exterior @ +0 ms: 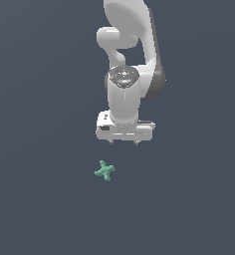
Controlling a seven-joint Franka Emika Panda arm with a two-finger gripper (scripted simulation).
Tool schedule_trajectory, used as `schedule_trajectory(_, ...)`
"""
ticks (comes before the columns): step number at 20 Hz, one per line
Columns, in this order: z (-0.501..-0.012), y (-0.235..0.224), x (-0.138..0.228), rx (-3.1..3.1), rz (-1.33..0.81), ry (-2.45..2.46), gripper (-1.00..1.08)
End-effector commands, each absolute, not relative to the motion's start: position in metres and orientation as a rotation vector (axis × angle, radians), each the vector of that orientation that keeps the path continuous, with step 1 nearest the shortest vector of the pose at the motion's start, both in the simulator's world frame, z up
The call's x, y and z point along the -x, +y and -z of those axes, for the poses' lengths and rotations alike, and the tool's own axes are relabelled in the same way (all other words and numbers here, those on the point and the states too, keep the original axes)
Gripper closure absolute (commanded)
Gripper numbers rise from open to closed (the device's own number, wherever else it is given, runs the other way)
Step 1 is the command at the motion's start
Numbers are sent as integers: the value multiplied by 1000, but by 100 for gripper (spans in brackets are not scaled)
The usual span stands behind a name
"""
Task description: Pick up the object and move it to a goal position.
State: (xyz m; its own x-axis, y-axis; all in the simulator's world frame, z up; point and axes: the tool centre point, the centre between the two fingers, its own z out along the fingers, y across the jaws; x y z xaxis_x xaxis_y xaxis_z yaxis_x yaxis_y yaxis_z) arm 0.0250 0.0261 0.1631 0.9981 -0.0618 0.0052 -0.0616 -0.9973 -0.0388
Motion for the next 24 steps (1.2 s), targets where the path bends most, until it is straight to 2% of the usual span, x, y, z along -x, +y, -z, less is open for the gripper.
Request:
schedule_trajectory(1,-159,18,-34,3101,8,160,-92)
schedule_trajectory(13,-133,-33,-85,3080,0,550,-92)
schedule_trajectory(24,-122,-53,-101,3065,0,691,-92)
